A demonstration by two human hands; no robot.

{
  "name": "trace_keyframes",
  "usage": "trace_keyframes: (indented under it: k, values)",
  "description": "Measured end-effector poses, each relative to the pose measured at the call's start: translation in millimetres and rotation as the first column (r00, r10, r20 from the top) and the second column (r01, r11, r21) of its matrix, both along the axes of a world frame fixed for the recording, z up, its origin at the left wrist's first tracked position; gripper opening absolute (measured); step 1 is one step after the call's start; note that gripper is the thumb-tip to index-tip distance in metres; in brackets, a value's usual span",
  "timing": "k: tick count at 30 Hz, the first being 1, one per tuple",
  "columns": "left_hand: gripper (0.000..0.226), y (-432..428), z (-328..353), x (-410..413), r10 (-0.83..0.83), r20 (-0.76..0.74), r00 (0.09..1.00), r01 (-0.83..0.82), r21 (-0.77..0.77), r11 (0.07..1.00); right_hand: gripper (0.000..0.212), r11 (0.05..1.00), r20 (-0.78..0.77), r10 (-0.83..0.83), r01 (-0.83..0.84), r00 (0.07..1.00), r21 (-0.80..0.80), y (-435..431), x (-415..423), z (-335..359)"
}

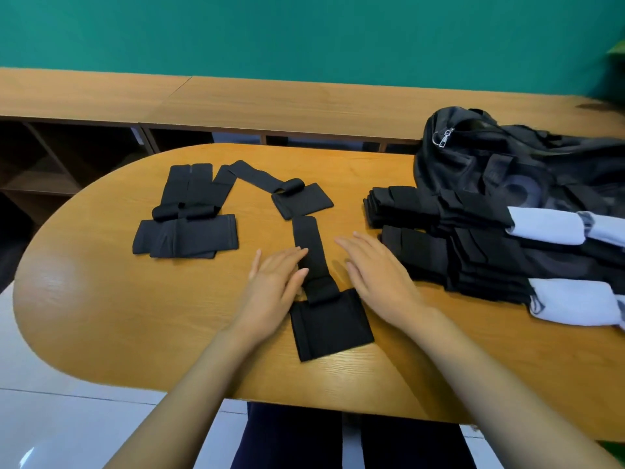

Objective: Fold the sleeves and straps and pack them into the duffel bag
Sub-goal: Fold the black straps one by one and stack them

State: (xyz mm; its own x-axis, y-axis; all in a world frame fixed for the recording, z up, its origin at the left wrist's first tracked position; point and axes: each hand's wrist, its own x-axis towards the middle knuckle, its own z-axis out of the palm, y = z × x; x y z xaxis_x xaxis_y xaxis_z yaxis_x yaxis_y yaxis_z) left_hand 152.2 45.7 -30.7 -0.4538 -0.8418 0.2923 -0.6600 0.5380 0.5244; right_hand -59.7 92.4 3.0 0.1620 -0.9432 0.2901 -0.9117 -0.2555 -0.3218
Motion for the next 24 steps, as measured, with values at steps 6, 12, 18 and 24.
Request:
trace_keyframes:
  k: [6, 12, 18, 24]
  values:
    - [0.071, 52.4, -4.4, 11.1, 0.067, -0.037, 0.997, -0.064, 0.078, 0.995, 0.064, 0.994, 0.033, 0.002, -0.005, 0.999, 0.107, 62.1, -8.2, -19.4]
    - [0.057, 84.4, -7.4, 4.6, 0.026, -0.101, 0.995, -0.025, 0.010, 1.000, 0.056, 0.999, 0.075, 0.028, -0.031, 0.997, 0.040, 94.7, -13.5, -27.3]
    - [0.064, 93.2, -16.0, 14.1, -0.153, -0.145, 0.978, 0.162, 0.052, 0.985, 0.053, 0.997, 0.085, 0.048, -0.053, 0.995, 0.062, 113.0, -25.5, -38.6]
    - [0.069, 94.1, -19.9, 12.0, -0.181, -0.066, 0.981, 0.185, 0.065, 0.981, 0.070, 0.996, 0.080, 0.028, -0.035, 0.996, 0.086, 115.0, -25.4, -41.2]
